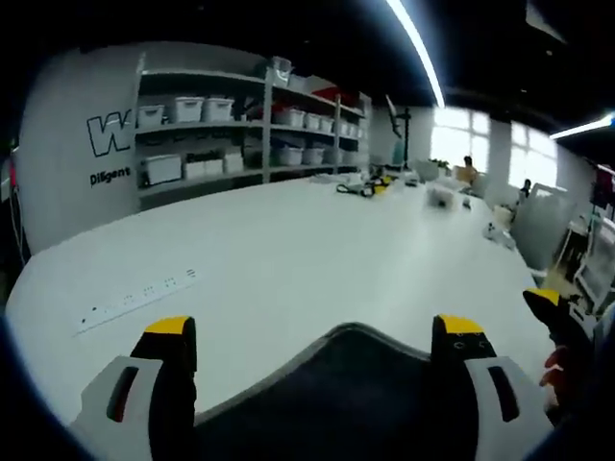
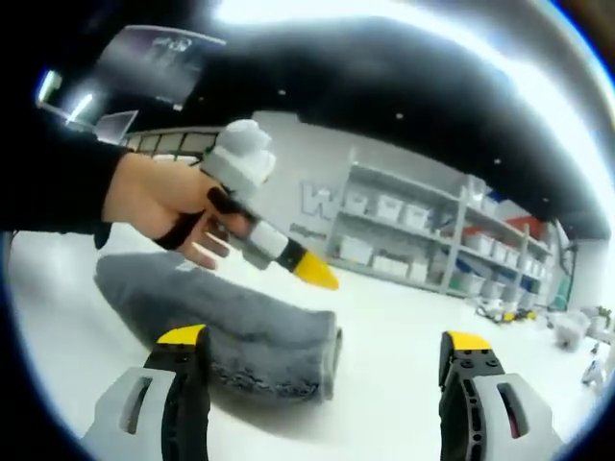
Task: Open the folded towel by lifting each exposed corner and separating the folded layers until the towel lies flat within the target outline without major curled edges
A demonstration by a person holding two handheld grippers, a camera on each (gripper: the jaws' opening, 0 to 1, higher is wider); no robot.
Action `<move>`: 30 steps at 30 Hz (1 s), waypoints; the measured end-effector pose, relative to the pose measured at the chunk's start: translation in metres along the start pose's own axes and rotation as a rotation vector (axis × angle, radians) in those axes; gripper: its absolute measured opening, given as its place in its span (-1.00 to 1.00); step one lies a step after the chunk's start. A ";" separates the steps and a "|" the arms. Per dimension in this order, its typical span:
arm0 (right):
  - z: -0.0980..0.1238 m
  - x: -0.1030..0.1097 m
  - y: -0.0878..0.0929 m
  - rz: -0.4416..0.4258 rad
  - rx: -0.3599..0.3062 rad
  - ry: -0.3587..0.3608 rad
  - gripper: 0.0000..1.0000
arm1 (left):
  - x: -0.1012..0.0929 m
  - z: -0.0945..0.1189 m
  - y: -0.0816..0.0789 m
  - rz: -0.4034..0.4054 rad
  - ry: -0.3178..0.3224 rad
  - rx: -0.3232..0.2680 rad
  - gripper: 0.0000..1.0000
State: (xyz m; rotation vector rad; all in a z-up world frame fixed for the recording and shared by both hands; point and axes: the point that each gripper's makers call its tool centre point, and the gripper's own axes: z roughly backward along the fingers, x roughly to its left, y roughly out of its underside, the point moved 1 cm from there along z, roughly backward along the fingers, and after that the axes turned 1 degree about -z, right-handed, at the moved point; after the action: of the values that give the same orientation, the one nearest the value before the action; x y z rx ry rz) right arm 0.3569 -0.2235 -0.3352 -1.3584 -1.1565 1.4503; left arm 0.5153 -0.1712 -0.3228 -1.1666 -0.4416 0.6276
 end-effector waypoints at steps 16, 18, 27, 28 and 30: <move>-0.002 -0.008 -0.029 0.043 -0.017 0.006 0.99 | 0.024 0.073 0.000 -0.088 0.004 -0.023 0.99; -0.004 -0.006 -0.029 0.030 -0.007 -0.008 0.96 | 0.034 0.082 -0.002 -0.095 -0.034 -0.043 0.99; -0.007 0.009 -0.036 -0.014 0.002 -0.087 0.93 | 0.057 0.144 -0.004 -0.125 -0.121 -0.113 0.99; -0.007 0.009 -0.037 -0.016 0.003 -0.088 0.93 | 0.059 0.149 -0.004 -0.121 -0.124 -0.120 0.99; -0.006 0.009 -0.039 -0.023 0.003 -0.090 0.90 | 0.061 0.165 0.001 -0.107 -0.134 -0.123 0.99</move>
State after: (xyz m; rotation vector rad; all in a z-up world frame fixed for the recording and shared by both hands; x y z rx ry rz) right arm 0.3616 -0.2050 -0.2994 -1.2849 -1.2224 1.5093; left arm 0.4581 -0.0147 -0.2680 -1.2129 -0.6594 0.5941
